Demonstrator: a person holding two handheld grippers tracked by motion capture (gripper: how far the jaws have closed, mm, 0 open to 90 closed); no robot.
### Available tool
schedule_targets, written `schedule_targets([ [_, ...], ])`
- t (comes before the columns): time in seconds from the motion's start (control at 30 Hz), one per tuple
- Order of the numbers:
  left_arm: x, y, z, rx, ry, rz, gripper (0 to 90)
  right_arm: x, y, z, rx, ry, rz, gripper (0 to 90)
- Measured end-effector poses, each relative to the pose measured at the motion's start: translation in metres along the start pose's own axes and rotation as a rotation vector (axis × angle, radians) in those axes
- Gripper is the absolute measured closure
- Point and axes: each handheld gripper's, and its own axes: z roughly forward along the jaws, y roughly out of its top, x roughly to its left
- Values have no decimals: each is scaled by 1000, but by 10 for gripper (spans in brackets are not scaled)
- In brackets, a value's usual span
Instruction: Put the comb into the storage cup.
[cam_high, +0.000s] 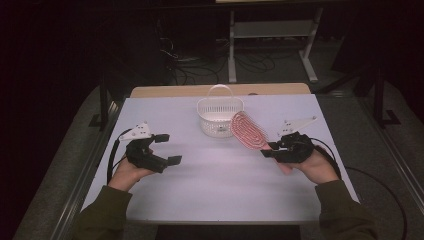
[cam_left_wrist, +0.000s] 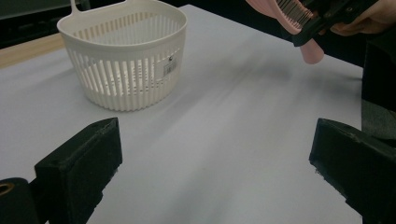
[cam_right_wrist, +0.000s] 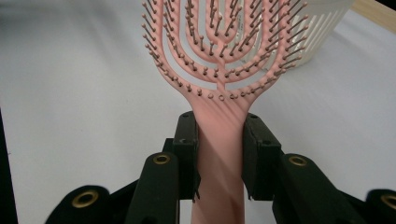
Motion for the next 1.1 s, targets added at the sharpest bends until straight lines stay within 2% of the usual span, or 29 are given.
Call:
schedule_targets([
  [0.63,-1,15,23,-15,-39,7,18,6,19,8,-27,13,-24,687],
  [0.77,-2,16,28,-10,-53,13,18,7,21,9,-32,12,-25,687],
  [0.97,-6,14,31,-33,-75,0,18,11,20,9,-32,4,-30,687],
  [1.1,-8,14,33,-40,-81,-7,23,12,19,9,-57,13,-28,687],
])
